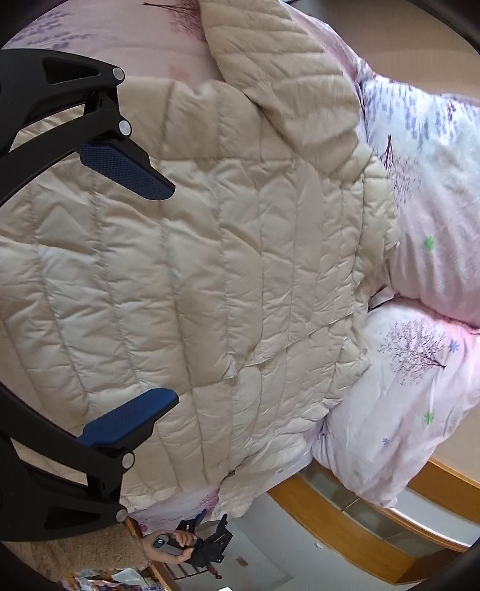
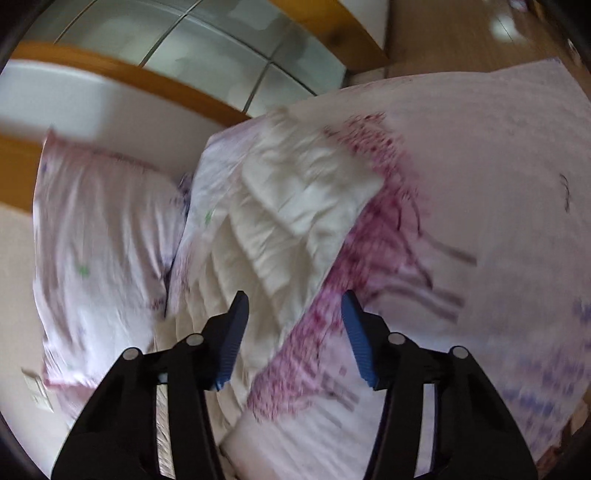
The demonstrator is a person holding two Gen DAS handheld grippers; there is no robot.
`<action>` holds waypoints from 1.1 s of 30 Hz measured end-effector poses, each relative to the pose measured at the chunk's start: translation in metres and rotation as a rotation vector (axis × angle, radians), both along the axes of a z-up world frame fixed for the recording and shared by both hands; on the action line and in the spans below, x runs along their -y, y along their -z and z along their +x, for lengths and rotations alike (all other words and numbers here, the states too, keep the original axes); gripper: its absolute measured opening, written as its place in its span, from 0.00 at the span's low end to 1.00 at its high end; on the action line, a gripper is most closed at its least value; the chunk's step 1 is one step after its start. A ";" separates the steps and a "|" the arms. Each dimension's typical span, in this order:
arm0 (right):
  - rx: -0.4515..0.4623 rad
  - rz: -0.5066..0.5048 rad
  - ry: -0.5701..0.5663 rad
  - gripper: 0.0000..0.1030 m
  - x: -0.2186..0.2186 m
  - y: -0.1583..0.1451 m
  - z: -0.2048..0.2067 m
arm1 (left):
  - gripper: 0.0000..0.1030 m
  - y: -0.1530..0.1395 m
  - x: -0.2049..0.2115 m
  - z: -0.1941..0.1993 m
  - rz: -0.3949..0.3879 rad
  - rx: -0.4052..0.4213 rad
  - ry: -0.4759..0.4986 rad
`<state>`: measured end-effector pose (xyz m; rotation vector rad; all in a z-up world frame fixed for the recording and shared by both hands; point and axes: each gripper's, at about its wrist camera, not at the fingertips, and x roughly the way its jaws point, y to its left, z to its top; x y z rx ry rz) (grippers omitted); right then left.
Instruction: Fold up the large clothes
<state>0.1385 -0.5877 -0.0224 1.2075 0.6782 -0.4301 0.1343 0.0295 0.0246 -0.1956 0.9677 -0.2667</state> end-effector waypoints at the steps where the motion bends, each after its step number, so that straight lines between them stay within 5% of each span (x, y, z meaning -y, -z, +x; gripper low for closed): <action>1: 0.006 0.010 0.010 0.46 0.008 0.003 0.001 | 0.99 -0.001 0.003 0.003 0.011 0.008 0.006; 6: -0.029 -0.030 0.049 0.38 0.022 0.005 0.005 | 0.99 -0.008 0.011 0.011 0.047 0.039 0.038; 9: -0.074 -0.093 0.074 0.20 0.020 -0.001 0.009 | 0.99 -0.010 0.009 0.013 0.025 0.052 0.048; 11: -0.119 -0.179 0.059 0.08 0.016 -0.009 0.016 | 0.99 -0.011 0.007 0.015 0.004 0.055 0.053; 17: -0.086 -0.480 -0.038 0.04 -0.032 -0.062 0.041 | 0.99 -0.004 0.001 0.027 -0.133 0.004 0.065; 20: 0.016 -0.580 -0.176 0.04 -0.078 -0.093 0.059 | 0.99 -0.001 -0.005 0.032 -0.286 -0.008 0.068; 25: 0.189 -0.638 -0.515 0.04 -0.183 -0.122 0.085 | 0.99 -0.004 -0.004 0.042 -0.409 -0.001 0.065; 33: 0.276 -0.589 -0.918 0.04 -0.312 -0.100 0.099 | 0.99 -0.004 0.013 0.070 -0.590 -0.071 0.104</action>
